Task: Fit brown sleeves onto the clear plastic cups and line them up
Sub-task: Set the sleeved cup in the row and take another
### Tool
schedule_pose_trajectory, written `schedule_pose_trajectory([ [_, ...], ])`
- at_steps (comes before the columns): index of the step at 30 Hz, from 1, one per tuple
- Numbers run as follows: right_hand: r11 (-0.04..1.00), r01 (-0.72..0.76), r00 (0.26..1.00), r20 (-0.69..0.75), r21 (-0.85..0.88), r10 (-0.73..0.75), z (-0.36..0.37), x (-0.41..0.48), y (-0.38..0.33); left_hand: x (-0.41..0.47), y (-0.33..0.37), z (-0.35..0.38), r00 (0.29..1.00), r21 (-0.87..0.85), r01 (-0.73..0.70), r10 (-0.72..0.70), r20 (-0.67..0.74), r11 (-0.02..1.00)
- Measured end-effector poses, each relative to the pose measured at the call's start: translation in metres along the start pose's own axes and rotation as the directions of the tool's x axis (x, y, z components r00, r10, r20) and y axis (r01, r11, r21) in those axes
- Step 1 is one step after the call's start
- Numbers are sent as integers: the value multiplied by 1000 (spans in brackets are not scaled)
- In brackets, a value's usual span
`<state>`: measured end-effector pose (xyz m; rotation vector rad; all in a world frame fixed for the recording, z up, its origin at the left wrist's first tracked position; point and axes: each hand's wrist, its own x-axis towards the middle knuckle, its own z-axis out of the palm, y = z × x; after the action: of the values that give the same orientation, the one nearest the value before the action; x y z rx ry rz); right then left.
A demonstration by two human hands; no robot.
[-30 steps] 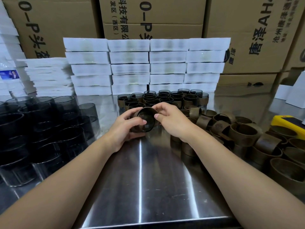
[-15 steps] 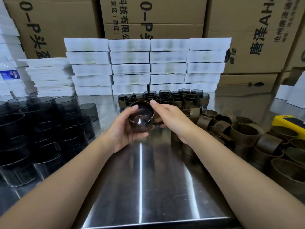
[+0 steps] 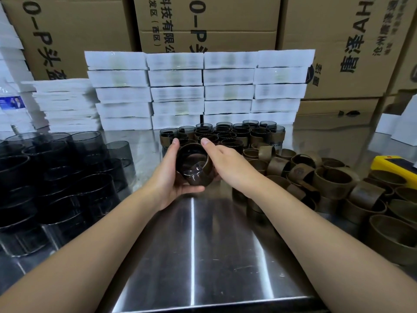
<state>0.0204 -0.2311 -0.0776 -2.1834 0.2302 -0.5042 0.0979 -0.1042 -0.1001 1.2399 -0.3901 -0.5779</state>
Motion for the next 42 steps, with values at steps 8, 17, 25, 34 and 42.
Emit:
schedule_pose_trajectory([
  [8,995,47,999,-7,84,-46,1,1,0,2,2,-2,998,8,-20,21,-59,1000],
  [17,982,21,999,22,189,-26,3,5,6,2,5,-4,998,-38,60,-60,12,997],
  [25,965,23,1000,15,260,-28,2,8,9,1,9,-3,993,-71,115,-112,41,991],
  [34,959,13,1000,23,283,-20,0,8,9,0,8,-2,994,-106,102,-98,45,989],
  [42,955,-4,1000,8,298,2,0,4,5,-1,7,-1,996,-110,86,-83,28,990],
])
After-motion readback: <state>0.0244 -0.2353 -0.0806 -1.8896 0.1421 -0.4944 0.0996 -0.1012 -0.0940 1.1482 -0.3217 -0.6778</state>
